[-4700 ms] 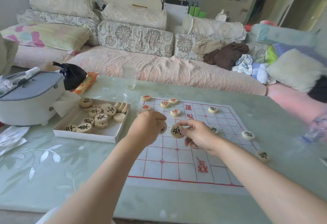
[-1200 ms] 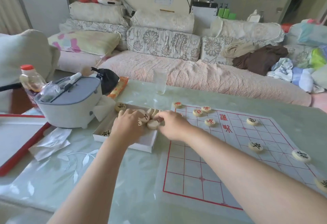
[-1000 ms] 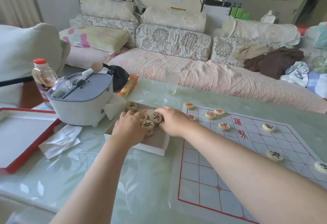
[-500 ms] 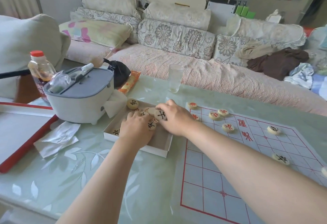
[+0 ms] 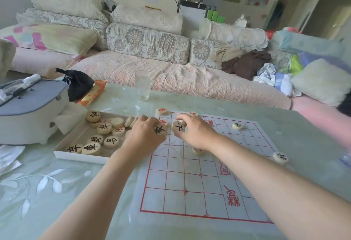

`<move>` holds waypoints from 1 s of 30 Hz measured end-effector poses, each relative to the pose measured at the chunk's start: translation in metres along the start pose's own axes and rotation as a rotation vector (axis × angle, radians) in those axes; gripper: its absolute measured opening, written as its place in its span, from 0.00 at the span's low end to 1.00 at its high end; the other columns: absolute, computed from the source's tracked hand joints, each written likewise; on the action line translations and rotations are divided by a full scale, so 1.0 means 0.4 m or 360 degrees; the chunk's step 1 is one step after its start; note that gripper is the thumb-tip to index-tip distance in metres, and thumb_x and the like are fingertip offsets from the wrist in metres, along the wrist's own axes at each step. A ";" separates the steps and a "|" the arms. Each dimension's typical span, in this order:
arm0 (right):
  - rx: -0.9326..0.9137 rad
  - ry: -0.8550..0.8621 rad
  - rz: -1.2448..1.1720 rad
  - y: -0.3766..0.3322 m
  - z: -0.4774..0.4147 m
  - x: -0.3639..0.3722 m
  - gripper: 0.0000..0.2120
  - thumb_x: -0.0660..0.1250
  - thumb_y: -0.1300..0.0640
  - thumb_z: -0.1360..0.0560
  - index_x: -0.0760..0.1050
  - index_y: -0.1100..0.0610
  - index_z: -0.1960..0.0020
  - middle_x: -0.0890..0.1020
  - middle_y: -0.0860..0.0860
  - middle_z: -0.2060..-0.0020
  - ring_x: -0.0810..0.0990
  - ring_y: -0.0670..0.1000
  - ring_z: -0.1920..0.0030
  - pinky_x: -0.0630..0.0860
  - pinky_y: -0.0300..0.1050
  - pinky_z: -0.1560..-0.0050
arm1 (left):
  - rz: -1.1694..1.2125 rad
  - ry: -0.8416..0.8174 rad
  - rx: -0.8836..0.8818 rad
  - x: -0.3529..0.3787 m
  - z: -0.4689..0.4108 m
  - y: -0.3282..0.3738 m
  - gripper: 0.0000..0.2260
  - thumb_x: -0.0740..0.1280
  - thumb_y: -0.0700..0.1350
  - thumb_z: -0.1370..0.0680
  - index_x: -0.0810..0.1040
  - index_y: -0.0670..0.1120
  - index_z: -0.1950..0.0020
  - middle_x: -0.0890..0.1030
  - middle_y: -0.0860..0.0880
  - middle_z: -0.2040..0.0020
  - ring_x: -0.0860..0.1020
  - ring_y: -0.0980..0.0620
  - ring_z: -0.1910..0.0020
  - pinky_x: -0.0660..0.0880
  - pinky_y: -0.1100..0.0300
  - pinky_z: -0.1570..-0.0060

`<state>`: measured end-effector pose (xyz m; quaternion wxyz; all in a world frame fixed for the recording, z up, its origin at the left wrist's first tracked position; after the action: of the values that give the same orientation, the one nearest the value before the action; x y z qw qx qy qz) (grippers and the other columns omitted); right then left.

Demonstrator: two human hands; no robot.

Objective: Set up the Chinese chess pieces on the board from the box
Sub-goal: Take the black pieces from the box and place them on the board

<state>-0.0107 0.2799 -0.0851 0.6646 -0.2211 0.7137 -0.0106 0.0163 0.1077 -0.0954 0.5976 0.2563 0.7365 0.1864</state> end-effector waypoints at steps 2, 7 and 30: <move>0.0083 0.0010 -0.0017 0.074 0.043 -0.020 0.25 0.67 0.41 0.24 0.69 0.49 0.30 0.73 0.47 0.33 0.74 0.51 0.35 0.71 0.47 0.40 | 0.0083 -0.0075 0.0071 0.044 0.013 0.065 0.23 0.73 0.52 0.29 0.74 0.51 0.36 0.71 0.51 0.41 0.72 0.50 0.42 0.68 0.60 0.47; 0.0310 0.0061 -0.0007 0.277 0.144 -0.089 0.18 0.66 0.44 0.24 0.72 0.47 0.35 0.76 0.46 0.39 0.75 0.51 0.40 0.73 0.49 0.40 | 0.0161 -0.0218 0.0260 0.145 0.050 0.193 0.21 0.72 0.49 0.27 0.74 0.50 0.36 0.72 0.53 0.43 0.73 0.53 0.47 0.67 0.65 0.51; 0.0959 0.0203 -0.0217 0.841 0.308 -0.191 0.12 0.72 0.39 0.30 0.77 0.46 0.54 0.80 0.41 0.54 0.79 0.47 0.52 0.75 0.45 0.51 | 0.0775 -0.0569 0.0068 0.518 -0.026 0.564 0.23 0.76 0.42 0.31 0.76 0.56 0.39 0.78 0.56 0.47 0.79 0.53 0.59 0.69 0.68 0.76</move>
<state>0.0067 0.6430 -0.1312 0.6518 -0.0604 0.7023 -0.2799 0.0093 0.4127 -0.1245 0.6499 0.4667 0.5403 0.2605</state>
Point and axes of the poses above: each hand's wrist, its own z-axis away from the middle knuckle, its own x-axis out of the palm, y = z × x, the point moved 6 cm from there along -z, towards the middle knuckle
